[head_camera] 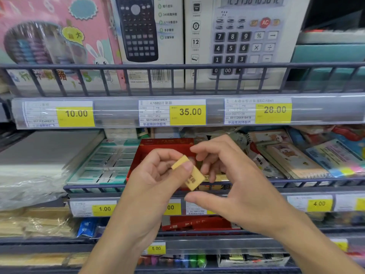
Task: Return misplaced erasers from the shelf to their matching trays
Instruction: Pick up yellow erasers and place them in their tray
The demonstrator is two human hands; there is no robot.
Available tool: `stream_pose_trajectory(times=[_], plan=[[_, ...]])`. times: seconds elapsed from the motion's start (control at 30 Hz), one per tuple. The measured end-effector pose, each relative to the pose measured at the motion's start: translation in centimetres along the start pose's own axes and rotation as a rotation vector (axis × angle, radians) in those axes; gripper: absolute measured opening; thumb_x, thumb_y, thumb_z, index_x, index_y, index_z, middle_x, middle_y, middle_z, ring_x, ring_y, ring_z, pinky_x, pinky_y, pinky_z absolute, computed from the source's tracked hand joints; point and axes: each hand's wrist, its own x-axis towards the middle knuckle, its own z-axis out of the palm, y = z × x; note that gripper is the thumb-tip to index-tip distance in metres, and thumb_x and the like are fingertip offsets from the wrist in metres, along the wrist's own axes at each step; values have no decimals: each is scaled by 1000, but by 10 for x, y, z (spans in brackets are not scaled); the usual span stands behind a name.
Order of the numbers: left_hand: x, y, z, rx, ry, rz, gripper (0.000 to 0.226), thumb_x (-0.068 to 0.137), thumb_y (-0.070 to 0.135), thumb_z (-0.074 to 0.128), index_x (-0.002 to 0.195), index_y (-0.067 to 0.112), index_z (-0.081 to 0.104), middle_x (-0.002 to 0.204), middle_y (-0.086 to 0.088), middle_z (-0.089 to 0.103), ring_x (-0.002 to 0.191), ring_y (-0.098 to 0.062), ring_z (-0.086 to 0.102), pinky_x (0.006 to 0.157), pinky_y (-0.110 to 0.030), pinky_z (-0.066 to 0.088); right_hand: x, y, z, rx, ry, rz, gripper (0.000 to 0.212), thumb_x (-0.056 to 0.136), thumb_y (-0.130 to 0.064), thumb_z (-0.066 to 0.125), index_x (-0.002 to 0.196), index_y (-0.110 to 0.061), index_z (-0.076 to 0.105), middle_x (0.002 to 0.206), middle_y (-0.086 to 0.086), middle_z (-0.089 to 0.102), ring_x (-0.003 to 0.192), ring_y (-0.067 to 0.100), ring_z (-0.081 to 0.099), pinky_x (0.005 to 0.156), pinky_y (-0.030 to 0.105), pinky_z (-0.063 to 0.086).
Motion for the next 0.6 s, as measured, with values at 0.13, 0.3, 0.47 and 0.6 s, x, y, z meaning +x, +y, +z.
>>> stream_pose_trajectory(times=[0.13,0.3,0.47,0.6], plan=[[0,-1,4,-59,23,-6,35,72,29,82,99,11,67,91,-12,76,84,-21,73,75,-28,59,-3,1,6,-142,114,-128,39,86,-18,79,122,-16,64,112,-6,55,102,8,57,83,14,43],[0,-4,2,42,88,82,19,93,39,71,99,21,67,99,-7,79,93,-24,76,81,-37,63,-4,10,-5,-147,154,-93,32,87,-15,77,118,-19,69,114,-11,61,108,14,59,85,21,46],[-2,-13,-12,875,170,398,21,98,59,44,108,47,57,111,27,61,107,-2,61,82,-28,50,0,22,-24,-209,140,46,29,85,-23,79,110,-35,71,103,-24,67,101,1,61,81,10,43],[3,-28,-19,1281,44,396,45,100,64,36,117,32,63,107,24,59,103,-7,52,87,-33,41,20,43,-43,-331,20,313,18,84,-36,74,98,-46,69,90,-36,65,86,-13,59,68,5,42]])
